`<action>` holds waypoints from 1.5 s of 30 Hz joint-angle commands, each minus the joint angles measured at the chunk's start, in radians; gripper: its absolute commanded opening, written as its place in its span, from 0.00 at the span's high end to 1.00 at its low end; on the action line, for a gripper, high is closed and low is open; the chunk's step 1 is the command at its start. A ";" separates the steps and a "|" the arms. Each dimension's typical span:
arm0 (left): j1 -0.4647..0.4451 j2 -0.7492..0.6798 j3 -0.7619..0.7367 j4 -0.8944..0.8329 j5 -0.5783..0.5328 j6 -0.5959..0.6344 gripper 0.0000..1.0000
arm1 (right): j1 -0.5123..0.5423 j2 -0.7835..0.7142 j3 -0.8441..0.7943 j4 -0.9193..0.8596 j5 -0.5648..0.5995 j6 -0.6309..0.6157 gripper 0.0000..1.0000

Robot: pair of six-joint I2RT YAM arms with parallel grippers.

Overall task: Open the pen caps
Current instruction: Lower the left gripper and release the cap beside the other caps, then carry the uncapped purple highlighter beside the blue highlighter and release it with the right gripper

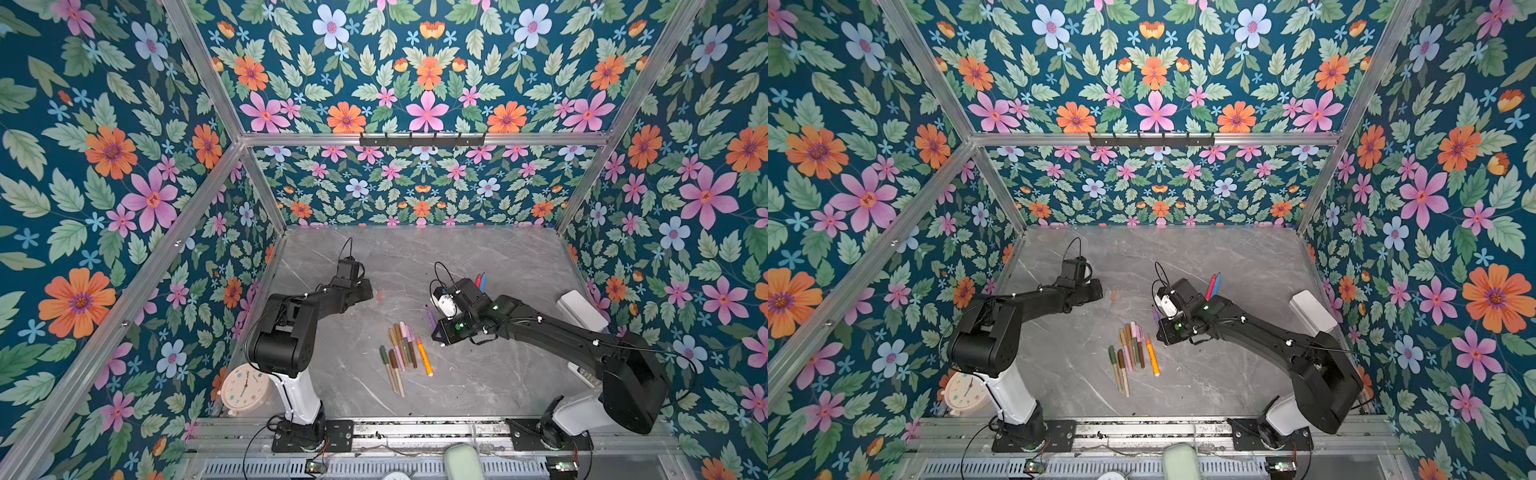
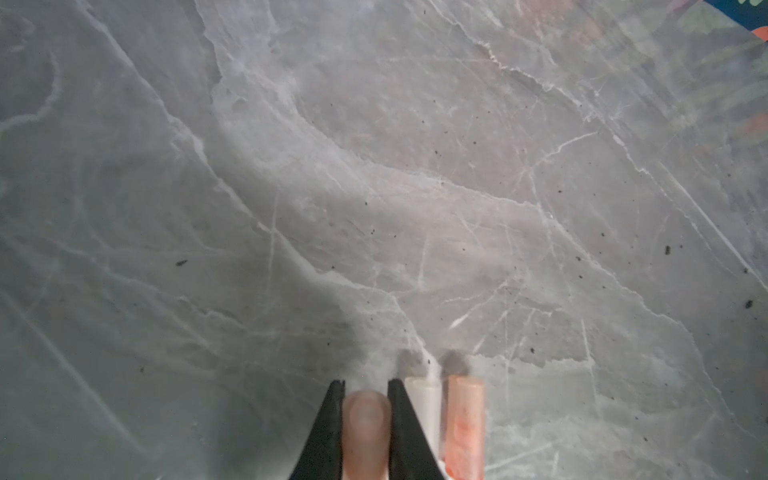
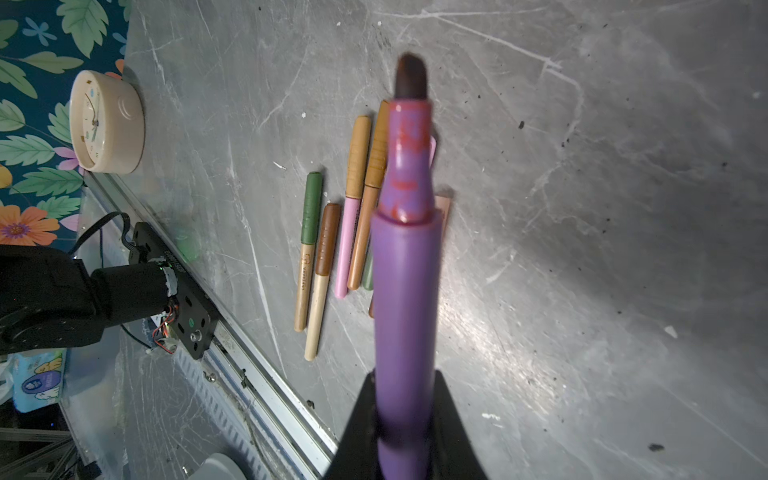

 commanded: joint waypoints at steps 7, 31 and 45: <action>0.002 0.028 0.005 0.005 0.052 0.014 0.99 | -0.001 0.006 0.012 -0.033 0.038 -0.025 1.00; 0.002 0.005 -0.006 0.012 0.092 -0.007 0.73 | -0.002 0.015 -0.002 -0.038 0.058 -0.028 1.00; 0.002 -0.051 -0.018 0.011 0.072 -0.010 0.66 | -0.002 -0.022 -0.017 -0.050 0.139 -0.008 1.00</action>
